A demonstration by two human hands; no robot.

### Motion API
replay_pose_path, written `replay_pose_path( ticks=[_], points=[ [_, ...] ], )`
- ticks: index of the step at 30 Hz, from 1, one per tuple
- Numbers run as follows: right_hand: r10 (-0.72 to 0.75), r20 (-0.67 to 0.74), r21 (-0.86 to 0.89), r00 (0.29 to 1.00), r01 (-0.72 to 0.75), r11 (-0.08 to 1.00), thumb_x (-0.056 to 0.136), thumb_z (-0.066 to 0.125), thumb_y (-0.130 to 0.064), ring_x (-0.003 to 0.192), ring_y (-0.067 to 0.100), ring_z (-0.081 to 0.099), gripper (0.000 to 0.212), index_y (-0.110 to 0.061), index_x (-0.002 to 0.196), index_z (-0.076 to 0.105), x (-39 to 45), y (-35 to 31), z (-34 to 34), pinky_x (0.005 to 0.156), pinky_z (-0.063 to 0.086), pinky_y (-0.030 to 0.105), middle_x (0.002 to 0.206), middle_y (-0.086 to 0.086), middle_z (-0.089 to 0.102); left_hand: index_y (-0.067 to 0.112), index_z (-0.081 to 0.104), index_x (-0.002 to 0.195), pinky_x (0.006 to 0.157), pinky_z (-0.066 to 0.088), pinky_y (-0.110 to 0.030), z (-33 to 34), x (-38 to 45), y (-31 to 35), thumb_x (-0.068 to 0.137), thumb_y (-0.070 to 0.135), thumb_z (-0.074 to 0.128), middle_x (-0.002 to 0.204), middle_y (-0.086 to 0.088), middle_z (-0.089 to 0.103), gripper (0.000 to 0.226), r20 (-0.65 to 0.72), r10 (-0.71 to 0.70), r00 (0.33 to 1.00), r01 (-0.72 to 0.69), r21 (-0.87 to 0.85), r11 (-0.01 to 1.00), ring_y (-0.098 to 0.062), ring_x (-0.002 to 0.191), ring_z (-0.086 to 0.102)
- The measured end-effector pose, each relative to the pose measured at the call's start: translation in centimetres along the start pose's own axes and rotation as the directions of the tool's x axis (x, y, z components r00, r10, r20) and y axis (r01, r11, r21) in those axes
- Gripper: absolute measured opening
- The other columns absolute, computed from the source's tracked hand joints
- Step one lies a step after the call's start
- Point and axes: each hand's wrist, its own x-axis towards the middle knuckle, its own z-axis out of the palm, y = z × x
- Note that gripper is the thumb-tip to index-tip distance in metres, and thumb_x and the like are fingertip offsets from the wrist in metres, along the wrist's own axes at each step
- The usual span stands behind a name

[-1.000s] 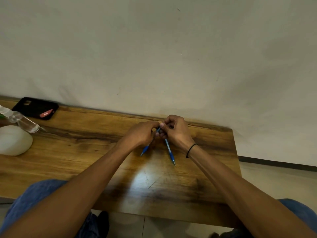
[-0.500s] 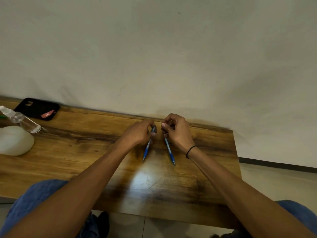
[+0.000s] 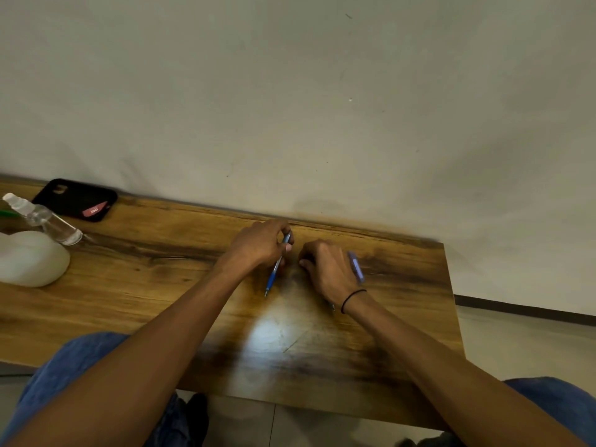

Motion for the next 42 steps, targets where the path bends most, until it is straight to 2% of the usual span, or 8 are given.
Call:
replay_pose_path(
  ticks=[9, 14, 16, 20, 26, 31, 37, 42],
  points=[
    [-0.030, 0.039, -0.054, 0.999, 0.033, 0.998, 0.093, 0.067, -0.004, 0.095, 0.028, 0.064, 0.007, -0.008, 0.095, 0.072, 0.1, 0.4, 0.3, 0.077, 0.054, 0.039, 0.099, 0.011, 0.072, 0.031, 0.059, 0.109, 0.081, 0.058, -0.037, 0.2, -0.1, 0.0, 0.104, 0.026, 0.064, 0.087, 0.009, 0.075, 0.009, 0.013, 0.000, 1.000, 0.000, 0.019, 1.000, -0.009, 0.081, 0.073],
    [-0.020, 0.019, -0.076, 1.000, 0.021, 0.997, 0.094, 0.069, -0.011, 0.101, 0.032, 0.066, 0.016, -0.009, 0.110, 0.070, 0.7, 0.9, -0.7, 0.083, 0.056, 0.046, 0.108, 0.012, 0.072, 0.031, 0.058, 0.110, 0.073, 0.051, -0.033, 0.2, 0.0, -0.1, 0.103, 0.027, 0.066, 0.091, 0.008, 0.071, 0.012, 0.008, 0.005, 1.000, -0.005, 0.042, 0.999, -0.012, 0.082, 0.071],
    [-0.011, -0.031, 0.002, 0.999, 0.011, 1.000, 0.095, 0.067, -0.010, 0.099, 0.027, 0.068, 0.019, -0.011, 0.113, 0.071, 1.3, 0.8, -1.7, 0.084, 0.058, 0.045, 0.106, 0.009, 0.074, 0.031, 0.058, 0.110, 0.073, 0.050, -0.035, 0.2, 0.0, 0.2, 0.102, 0.029, 0.068, 0.100, 0.004, 0.070, 0.013, -0.008, 0.011, 1.000, -0.010, 0.081, 0.997, -0.018, 0.087, 0.069],
    [0.061, -0.093, 0.319, 0.994, -0.028, 0.947, 0.098, 0.070, -0.016, 0.079, 0.010, 0.071, 0.008, -0.013, 0.095, 0.077, 2.0, -0.1, -3.0, 0.073, 0.060, 0.032, 0.082, -0.004, 0.075, 0.031, 0.061, 0.117, 0.082, 0.057, -0.041, 0.4, -0.2, 0.9, 0.100, 0.032, 0.070, 0.111, -0.002, 0.074, 0.020, 0.001, 0.010, 1.000, -0.010, 0.080, 0.997, -0.022, 0.095, 0.071],
    [0.249, 0.079, 0.659, 0.965, -0.238, 0.714, 0.096, 0.075, -0.014, 0.074, 0.029, 0.079, 0.017, 0.002, 0.094, 0.073, 1.9, -0.5, -3.0, 0.071, 0.066, 0.045, 0.081, 0.017, 0.078, 0.030, 0.063, 0.131, 0.078, 0.054, -0.036, 0.3, -0.6, 1.5, 0.097, 0.033, 0.074, 0.116, -0.001, 0.075, 0.035, -0.015, 0.050, 0.999, -0.048, 0.094, 0.994, -0.020, 0.096, 0.070],
    [0.308, 0.174, 0.700, 0.935, -0.338, 0.629, 0.097, 0.074, -0.014, 0.071, 0.029, 0.079, 0.018, 0.003, 0.091, 0.075, 1.9, -0.5, -3.2, 0.063, 0.065, 0.033, 0.076, 0.018, 0.078, 0.032, 0.065, 0.129, 0.080, 0.054, -0.036, 0.6, -0.5, 1.6, 0.095, 0.036, 0.077, 0.112, 0.001, 0.076, 0.036, -0.037, 0.045, 0.998, -0.042, 0.090, 0.995, -0.016, 0.090, 0.066],
    [0.296, 0.150, 0.703, 0.943, -0.312, 0.639, 0.100, 0.067, -0.008, 0.073, 0.033, 0.079, 0.013, 0.003, 0.092, 0.069, 2.0, -0.3, -3.2, 0.065, 0.066, 0.036, 0.079, 0.021, 0.076, 0.031, 0.067, 0.127, 0.081, 0.057, -0.038, 0.6, -0.5, 2.0, 0.095, 0.037, 0.076, 0.110, -0.002, 0.077, 0.034, -0.042, 0.044, 0.998, -0.040, 0.087, 0.995, -0.020, 0.094, 0.072],
    [0.302, 0.144, 0.730, 0.942, -0.307, 0.610, 0.104, 0.061, -0.006, 0.072, 0.031, 0.080, 0.014, 0.008, 0.102, 0.062, 2.1, -0.2, -3.0, 0.062, 0.065, 0.035, 0.082, 0.024, 0.076, 0.035, 0.064, 0.137, 0.074, 0.046, -0.033, 0.6, -0.5, 2.0, 0.098, 0.031, 0.073, 0.125, -0.006, 0.073, 0.040, -0.073, 0.072, 0.995, -0.063, 0.120, 0.991, -0.022, 0.100, 0.069]
  ],
)
